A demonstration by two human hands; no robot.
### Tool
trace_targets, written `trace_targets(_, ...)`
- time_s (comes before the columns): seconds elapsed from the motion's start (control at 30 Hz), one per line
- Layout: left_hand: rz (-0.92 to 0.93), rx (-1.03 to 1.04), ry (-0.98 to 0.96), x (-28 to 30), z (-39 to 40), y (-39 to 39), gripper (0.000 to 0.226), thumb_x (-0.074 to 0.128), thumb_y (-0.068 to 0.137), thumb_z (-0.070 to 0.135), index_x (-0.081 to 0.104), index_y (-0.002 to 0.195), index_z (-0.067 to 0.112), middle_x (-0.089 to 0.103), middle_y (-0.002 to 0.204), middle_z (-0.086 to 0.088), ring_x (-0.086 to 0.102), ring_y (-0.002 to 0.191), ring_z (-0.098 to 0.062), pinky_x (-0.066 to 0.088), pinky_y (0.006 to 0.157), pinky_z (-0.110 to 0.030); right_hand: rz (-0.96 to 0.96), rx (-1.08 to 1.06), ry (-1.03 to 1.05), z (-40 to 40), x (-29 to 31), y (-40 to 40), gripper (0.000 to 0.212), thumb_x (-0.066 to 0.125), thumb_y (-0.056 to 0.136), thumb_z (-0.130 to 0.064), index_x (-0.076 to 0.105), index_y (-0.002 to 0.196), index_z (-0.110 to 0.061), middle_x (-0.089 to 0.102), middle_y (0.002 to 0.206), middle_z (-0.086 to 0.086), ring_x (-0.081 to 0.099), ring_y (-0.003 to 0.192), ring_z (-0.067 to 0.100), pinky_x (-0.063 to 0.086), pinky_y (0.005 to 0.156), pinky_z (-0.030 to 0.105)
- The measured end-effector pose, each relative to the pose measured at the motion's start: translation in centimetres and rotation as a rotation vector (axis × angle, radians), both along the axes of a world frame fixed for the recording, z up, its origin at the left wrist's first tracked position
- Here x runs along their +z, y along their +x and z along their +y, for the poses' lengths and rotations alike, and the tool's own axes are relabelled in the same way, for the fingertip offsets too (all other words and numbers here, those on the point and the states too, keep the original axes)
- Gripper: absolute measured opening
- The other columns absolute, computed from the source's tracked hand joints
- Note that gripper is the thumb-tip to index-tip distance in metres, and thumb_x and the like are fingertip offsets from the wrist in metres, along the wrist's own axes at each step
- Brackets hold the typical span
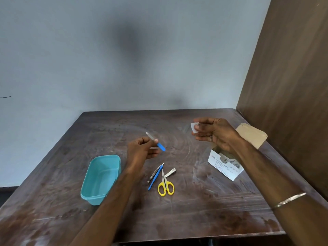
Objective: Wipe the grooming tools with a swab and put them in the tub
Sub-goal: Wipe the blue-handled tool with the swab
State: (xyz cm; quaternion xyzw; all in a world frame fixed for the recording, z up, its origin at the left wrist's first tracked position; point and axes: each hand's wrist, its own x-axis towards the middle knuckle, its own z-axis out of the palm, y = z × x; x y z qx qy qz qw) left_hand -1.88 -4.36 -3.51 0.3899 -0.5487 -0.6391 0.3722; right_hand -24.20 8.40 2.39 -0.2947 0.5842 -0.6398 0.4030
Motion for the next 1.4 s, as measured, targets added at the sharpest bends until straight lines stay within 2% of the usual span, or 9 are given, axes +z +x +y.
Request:
trace_targets(0.13, 0.042, -0.003, -0.009, -0.2, -0.4, -0.7, 0.018, 0.073, 0.085, 0.009, 0.071, 0.097, -0.003, 0.075, 0.08, -0.017, 0.07, 0.065, -0.023, 0.061, 0.069, -0.036, 0.036, 0.017, 0.009, -1.3, -0.8, 0.4, 0.015, 0.072, 0.084, 0.001, 0.072, 0.097, -0.006, 0.075, 0.087, 0.012, 0.076, 0.074, 0.026, 0.064, 0.069, 0.036)
trace_targets(0.27, 0.102, 0.039, -0.018, -0.3, -1.1, -1.8, 0.016, 0.073, 0.083, 0.005, 0.07, 0.098, 0.0, 0.074, 0.079, -0.016, 0.07, 0.059, -0.02, 0.059, 0.058, -0.028, 0.125, 0.057, 0.048, -2.8, -2.2, 1.6, 0.008, 0.071, 0.088, -0.004, 0.069, 0.092, -0.011, 0.072, 0.078, 0.01, 0.074, 0.063, 0.022, 0.057, 0.055, 0.031)
trace_targets(0.33, 0.128, 0.063, -0.023, -0.5, -1.4, -2.3, 0.011, 0.074, 0.084, 0.007, 0.07, 0.093, 0.001, 0.074, 0.078, -0.017, 0.07, 0.059, -0.021, 0.06, 0.059, -0.029, 0.15, 0.051, 0.036, -3.6, -3.2, 2.3, 0.01, 0.071, 0.088, -0.003, 0.069, 0.096, -0.009, 0.071, 0.08, 0.013, 0.072, 0.061, 0.02, 0.057, 0.051, 0.028)
trace_targets(0.53, 0.191, 0.118, -0.027, -1.5, -1.7, -3.3, 0.008, 0.073, 0.086, 0.01, 0.07, 0.079, 0.007, 0.073, 0.075, -0.02, 0.07, 0.063, -0.028, 0.061, 0.064, -0.033, 0.126, 0.059, 0.005, -6.1, -5.6, 4.5, 0.011, 0.072, 0.086, -0.001, 0.073, 0.095, -0.006, 0.075, 0.077, 0.009, 0.072, 0.062, 0.019, 0.059, 0.056, 0.029)
trace_targets(0.7, 0.196, 0.143, -0.063, -2.7, -1.6, -3.2, 0.015, 0.071, 0.088, 0.013, 0.071, 0.088, -0.002, 0.073, 0.079, -0.023, 0.071, 0.068, -0.029, 0.062, 0.067, -0.034, 0.258, 0.015, 0.02, -7.5, -7.3, 5.5, 0.009, 0.077, 0.086, -0.012, 0.077, 0.094, -0.013, 0.073, 0.073, 0.002, 0.062, 0.058, 0.012, 0.051, 0.048, 0.029)
trace_targets(0.83, 0.209, 0.155, -0.066, -3.3, -1.7, -3.1, 0.013, 0.072, 0.087, 0.011, 0.072, 0.089, -0.001, 0.073, 0.081, -0.023, 0.071, 0.069, -0.028, 0.061, 0.064, -0.031, 0.331, -0.016, 0.033, -7.9, -8.2, 6.1, 0.005, 0.079, 0.083, -0.018, 0.078, 0.085, -0.023, 0.074, 0.079, 0.007, 0.062, 0.066, 0.009, 0.046, 0.046, 0.028)
trace_targets(1.07, 0.196, 0.129, -0.113, -3.7, -1.7, -3.8, 0.012, 0.073, 0.086, 0.011, 0.073, 0.09, 0.0, 0.073, 0.08, -0.018, 0.071, 0.07, -0.026, 0.061, 0.067, -0.034, 0.354, -0.063, 0.01, -8.2, -9.6, 6.3, 0.015, 0.08, 0.083, -0.026, 0.073, 0.088, -0.014, 0.072, 0.076, 0.012, 0.064, 0.061, 0.014, 0.039, 0.041, 0.025)
trace_targets(1.23, 0.204, 0.129, -0.091, -3.7, -2.0, -3.9, 0.011, 0.074, 0.086, 0.011, 0.073, 0.089, 0.0, 0.073, 0.078, -0.015, 0.07, 0.069, -0.026, 0.061, 0.067, -0.034, 0.318, -0.061, -0.041, -8.1, -9.5, 6.0, 0.016, 0.081, 0.083, -0.021, 0.071, 0.09, -0.01, 0.075, 0.075, 0.009, 0.071, 0.063, 0.024, 0.046, 0.043, 0.028)
trace_targets(1.4, 0.242, 0.164, -0.041, -3.5, -2.5, -3.8, 0.012, 0.073, 0.085, 0.008, 0.073, 0.092, -0.002, 0.073, 0.082, -0.022, 0.07, 0.067, -0.025, 0.062, 0.064, -0.031, 0.227, -0.049, -0.093, -7.9, -9.2, 5.8, 0.013, 0.08, 0.082, -0.012, 0.07, 0.088, -0.006, 0.076, 0.079, 0.013, 0.075, 0.068, 0.031, 0.055, 0.049, 0.033)
